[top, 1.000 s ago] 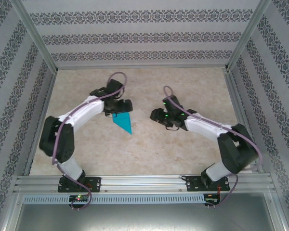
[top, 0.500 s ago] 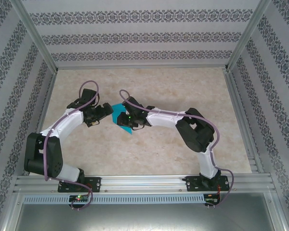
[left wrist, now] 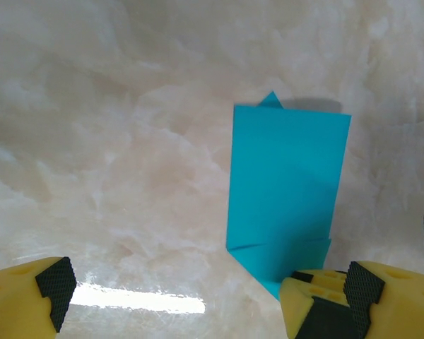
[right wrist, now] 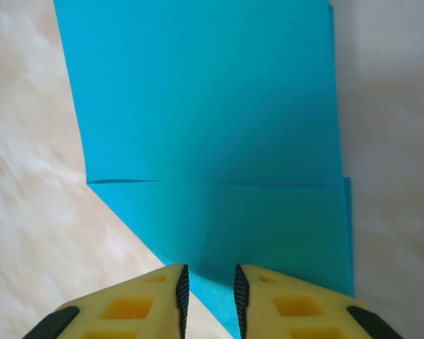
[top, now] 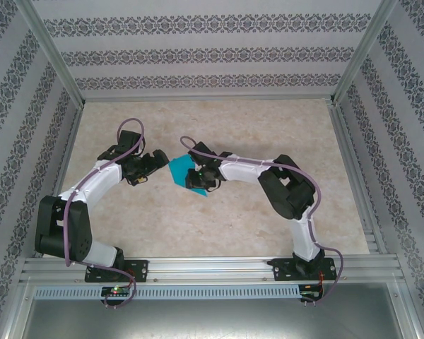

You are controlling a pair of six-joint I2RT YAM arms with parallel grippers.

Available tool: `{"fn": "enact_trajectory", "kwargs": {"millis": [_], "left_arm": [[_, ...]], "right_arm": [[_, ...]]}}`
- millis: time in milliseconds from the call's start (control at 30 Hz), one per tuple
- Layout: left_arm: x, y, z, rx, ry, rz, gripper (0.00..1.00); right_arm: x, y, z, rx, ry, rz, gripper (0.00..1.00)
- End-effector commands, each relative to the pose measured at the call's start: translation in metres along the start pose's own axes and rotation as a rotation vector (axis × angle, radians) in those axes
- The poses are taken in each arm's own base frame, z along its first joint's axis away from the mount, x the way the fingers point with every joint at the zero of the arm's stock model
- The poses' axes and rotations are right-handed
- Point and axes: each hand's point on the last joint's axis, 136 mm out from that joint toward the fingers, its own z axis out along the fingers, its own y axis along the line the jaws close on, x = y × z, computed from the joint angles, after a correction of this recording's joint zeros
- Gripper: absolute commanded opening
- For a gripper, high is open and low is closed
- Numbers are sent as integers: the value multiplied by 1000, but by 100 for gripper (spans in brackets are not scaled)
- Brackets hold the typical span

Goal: Fold a paper plane with a square sheet of paper (pick it up from the middle)

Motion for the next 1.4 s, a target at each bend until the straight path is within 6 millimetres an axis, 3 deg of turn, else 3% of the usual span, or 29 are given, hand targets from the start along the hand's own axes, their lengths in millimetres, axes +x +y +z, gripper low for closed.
{"fn": "enact_trajectory", "kwargs": {"millis": [0, 100, 233, 367, 600, 833, 1100, 1367], "left_arm": [[5, -1, 4, 37, 29, -28, 100], [12, -6, 8, 90, 57, -35, 100], [20, -14, 12, 143, 81, -32, 100], [28, -22, 13, 168, 100, -2, 100], [49, -29, 19, 213, 152, -45, 100], [71, -42, 29, 234, 226, -78, 92], [91, -62, 44, 291, 297, -110, 83], [105, -67, 58, 291, 347, -136, 76]], "right_arm": [[47, -42, -12, 86, 144, -109, 27], [43, -37, -29, 13, 118, -98, 30], [17, -7, -56, -94, -12, -49, 32], [6, -16, -68, -54, -103, 36, 31], [0, -18, -59, -55, -99, 66, 28], [-5, -27, -46, -65, -77, 86, 28], [2, -47, -30, -82, -36, 166, 27], [9, -58, -23, -76, -8, 217, 27]]}}
